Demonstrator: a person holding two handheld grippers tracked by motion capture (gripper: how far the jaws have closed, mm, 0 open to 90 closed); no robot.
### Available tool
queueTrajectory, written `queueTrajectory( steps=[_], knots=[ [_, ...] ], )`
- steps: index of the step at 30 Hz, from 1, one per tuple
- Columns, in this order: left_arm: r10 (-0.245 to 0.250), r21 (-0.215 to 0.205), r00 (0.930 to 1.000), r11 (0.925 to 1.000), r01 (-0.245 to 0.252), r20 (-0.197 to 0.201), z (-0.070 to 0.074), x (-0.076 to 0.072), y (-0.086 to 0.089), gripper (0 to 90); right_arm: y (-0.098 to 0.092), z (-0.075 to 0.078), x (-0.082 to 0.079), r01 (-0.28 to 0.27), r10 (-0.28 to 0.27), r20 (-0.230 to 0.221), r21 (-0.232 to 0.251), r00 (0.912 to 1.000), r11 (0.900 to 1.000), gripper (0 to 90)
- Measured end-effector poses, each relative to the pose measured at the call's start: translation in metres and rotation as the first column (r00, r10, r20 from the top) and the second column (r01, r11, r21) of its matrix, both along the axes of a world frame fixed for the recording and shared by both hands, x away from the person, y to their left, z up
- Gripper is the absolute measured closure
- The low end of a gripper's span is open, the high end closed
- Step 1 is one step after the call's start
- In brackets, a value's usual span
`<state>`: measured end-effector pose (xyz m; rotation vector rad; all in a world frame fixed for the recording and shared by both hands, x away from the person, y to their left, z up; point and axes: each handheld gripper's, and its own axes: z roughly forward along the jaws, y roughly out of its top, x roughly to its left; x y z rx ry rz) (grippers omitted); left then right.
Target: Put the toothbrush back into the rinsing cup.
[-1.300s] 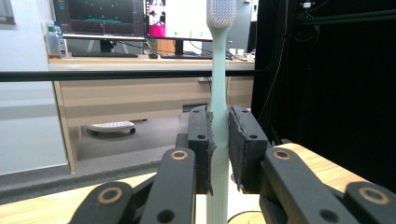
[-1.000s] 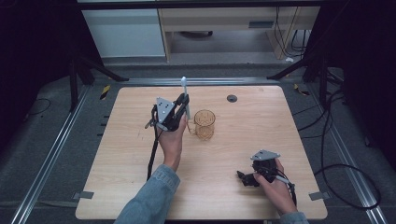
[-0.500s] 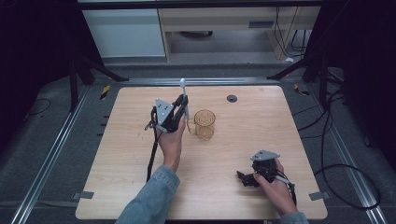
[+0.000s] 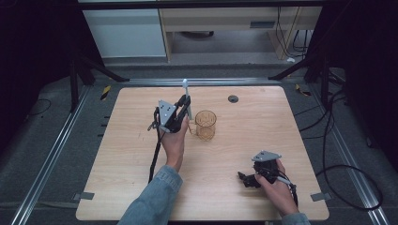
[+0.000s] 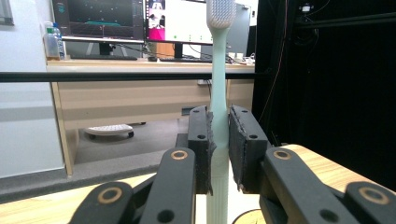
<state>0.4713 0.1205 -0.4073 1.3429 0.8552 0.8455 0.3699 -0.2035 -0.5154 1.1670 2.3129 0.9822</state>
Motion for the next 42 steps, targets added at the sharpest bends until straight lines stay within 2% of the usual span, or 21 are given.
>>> queueTrajectory(
  steps=[16, 24, 31, 42],
  knots=[
    [-0.005, -0.005, 0.9999, 1.0000, 0.005, -0.013, -0.010, 0.006, -0.005, 78.7, 0.000, 0.000, 0.000, -0.002, 0.002, 0.000, 0.000, 1.0000, 1.000, 0.5],
    [0.013, 0.007, 0.9998, 0.9999, -0.012, -0.017, -0.015, 0.007, -0.008, 78.7, 0.000, 0.000, 0.000, -0.003, 0.003, 0.000, 0.001, 1.0000, 1.000, 0.5],
    [0.024, 0.031, 0.9988, 0.9993, -0.022, -0.042, -0.028, 0.008, -0.008, 78.6, 0.000, 0.000, 0.000, -0.003, 0.003, 0.001, 0.000, 1.0000, 1.000, 0.4],
    [0.025, 0.028, 0.9980, 0.9993, -0.023, -0.059, -0.038, 0.007, -0.007, 78.6, 0.000, 0.000, 0.000, -0.002, 0.002, 0.000, 0.000, 1.0000, 1.000, 0.4]
  ],
)
